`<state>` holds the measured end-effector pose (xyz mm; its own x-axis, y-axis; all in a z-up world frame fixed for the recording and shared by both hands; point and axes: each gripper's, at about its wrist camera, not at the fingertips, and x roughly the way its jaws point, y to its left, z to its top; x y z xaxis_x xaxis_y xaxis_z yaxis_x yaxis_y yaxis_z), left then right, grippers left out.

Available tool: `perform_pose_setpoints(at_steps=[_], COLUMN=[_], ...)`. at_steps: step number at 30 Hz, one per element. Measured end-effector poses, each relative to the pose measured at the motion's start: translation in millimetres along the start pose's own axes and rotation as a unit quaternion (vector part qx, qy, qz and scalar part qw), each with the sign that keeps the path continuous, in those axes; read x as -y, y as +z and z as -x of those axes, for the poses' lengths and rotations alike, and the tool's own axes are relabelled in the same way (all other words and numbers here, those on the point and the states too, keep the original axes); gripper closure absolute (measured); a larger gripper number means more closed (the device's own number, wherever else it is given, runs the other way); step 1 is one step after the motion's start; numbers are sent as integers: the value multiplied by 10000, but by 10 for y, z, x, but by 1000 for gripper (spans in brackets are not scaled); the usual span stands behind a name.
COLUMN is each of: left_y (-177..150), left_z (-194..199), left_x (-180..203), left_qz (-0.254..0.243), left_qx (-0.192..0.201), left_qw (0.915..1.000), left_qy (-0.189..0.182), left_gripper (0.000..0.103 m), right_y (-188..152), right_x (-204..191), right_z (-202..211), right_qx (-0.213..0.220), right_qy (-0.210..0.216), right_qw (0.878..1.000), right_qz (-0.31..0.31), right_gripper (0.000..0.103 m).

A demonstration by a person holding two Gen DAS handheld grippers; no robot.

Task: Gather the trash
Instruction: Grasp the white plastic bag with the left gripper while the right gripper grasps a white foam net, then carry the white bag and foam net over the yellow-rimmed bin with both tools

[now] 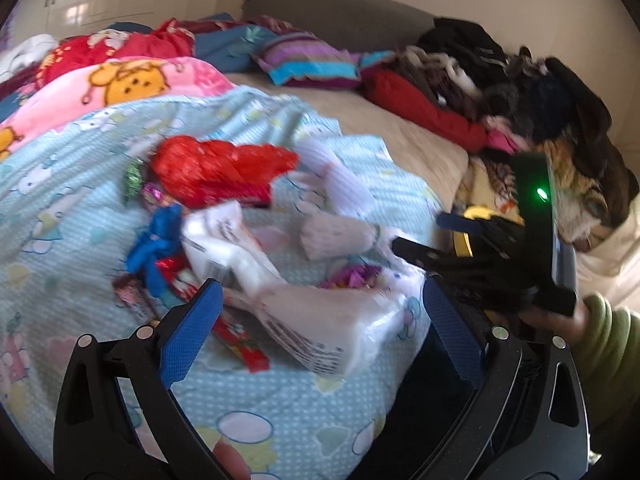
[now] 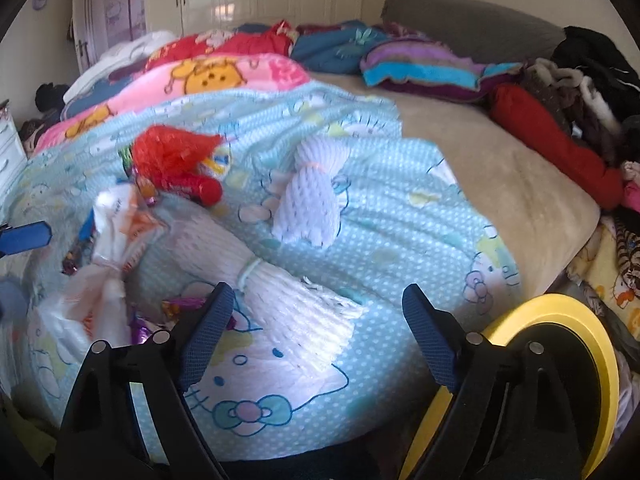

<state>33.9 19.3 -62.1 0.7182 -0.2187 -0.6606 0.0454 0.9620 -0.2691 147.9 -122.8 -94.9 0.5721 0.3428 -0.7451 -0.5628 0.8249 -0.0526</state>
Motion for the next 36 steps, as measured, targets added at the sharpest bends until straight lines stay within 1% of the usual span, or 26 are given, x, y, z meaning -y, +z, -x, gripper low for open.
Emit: perform_pose_setpoints(at_steps=[1, 4, 6, 7, 9, 10, 11, 12, 15, 16, 19, 22, 23, 25, 31, 36], left_y=[-18, -57, -83, -96, -123, -129, -133, -144, -136, -134, -114, -93, -85, -62, 14, 120], left_z=[-41, -146, -210, -247, -290, -321, -342, -349, -344, -334, -313, -268, -247, -207, -53, 134], left_x=[35, 96, 128, 130, 123, 125, 123, 121, 109, 89, 25, 13, 18, 16, -34, -31], left_qz=[-45, -101, -159, -151, -82, -92, -92, -80, -75, -38, 45, 24, 25, 14, 99, 101], left_qx=[-71, -232, -293, -350, -434, -490, -538, -556, -538, -528, -553, -518, -503, -458, -327, 50], left_qw=[10000, 9996, 9992, 9988, 9984, 9979, 9976, 9975, 9978, 9980, 9980, 9984, 9985, 9987, 9993, 9999], left_qy=[1, 94, 241, 313, 360, 418, 429, 425, 386, 356, 286, 237, 230, 226, 150, 121], left_gripper=[11, 13, 16, 19, 20, 23, 26, 27, 32, 38, 44, 50, 51, 57, 60, 60], right_y=[9, 7, 1, -3, 1, 0, -7, -6, -19, -27, -51, -62, -65, -67, -65, -59], right_x=[5, 16, 31, 39, 31, 23, 15, 16, 38, 48, 58, 65, 68, 81, 97, 145], right_z=[-54, -202, -241, -246, -231, -221, -203, -192, -135, -116, -51, 40, 69, 139, 355, 520], right_qx=[-78, -285, -345, -345, -323, -302, -269, -239, -125, -93, 1, 134, 178, 270, 515, 726], right_qy=[-9, 66, 249, 362, 454, 511, 549, 562, 673, 727, 803, 848, 863, 893, 925, 915], right_qw=[10000, 9996, 9991, 9986, 9983, 9981, 9979, 9979, 9970, 9965, 9956, 9946, 9942, 9932, 9910, 9883], right_qz=[20, 18, -72, -141, -187, -184, -190, -212, -358, -409, -491, -586, -622, -695, -821, -981], right_gripper=[24, 34, 53, 57, 71, 74, 81, 84, 89, 89, 91, 91, 91, 91, 91, 91])
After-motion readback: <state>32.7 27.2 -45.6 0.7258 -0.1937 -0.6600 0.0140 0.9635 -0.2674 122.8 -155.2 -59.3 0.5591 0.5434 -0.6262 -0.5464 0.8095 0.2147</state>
